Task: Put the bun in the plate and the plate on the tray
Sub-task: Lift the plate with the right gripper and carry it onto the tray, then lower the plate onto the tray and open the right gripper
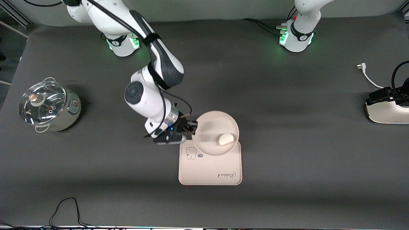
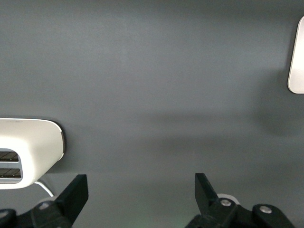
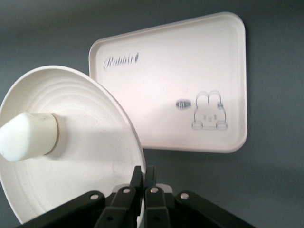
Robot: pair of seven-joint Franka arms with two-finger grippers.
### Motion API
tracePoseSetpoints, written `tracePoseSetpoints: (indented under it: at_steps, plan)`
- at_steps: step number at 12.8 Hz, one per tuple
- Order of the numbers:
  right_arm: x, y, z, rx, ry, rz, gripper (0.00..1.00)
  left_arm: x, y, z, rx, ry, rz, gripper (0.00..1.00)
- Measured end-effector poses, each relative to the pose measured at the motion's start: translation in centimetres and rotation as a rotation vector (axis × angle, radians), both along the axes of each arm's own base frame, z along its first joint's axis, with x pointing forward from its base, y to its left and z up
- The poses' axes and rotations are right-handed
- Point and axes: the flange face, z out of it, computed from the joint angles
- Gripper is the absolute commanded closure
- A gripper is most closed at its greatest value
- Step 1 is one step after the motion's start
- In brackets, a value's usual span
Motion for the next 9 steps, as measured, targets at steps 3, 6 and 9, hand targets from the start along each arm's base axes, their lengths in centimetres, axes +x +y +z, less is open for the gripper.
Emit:
tracePoseSetpoints:
  at_steps: [3,6,9]
  plan:
    - [4.5,-0.4,-1.9,-0.006,-0.011,-0.010,1.00,0.1,-0.1,-0.2,-0.002,0.003,-0.001,0.00]
    - [5.9,-0.9,-6.6,-0.030,-0.011,-0.029,1.00,0.2,0.0,-0.5,-0.006,0.007,-0.002,0.00]
    - [5.9,-0.9,-12.0,-0.055,-0.012,-0.043,1.00,0.3,0.0,-0.7,-0.007,0.009,-0.002,0.00]
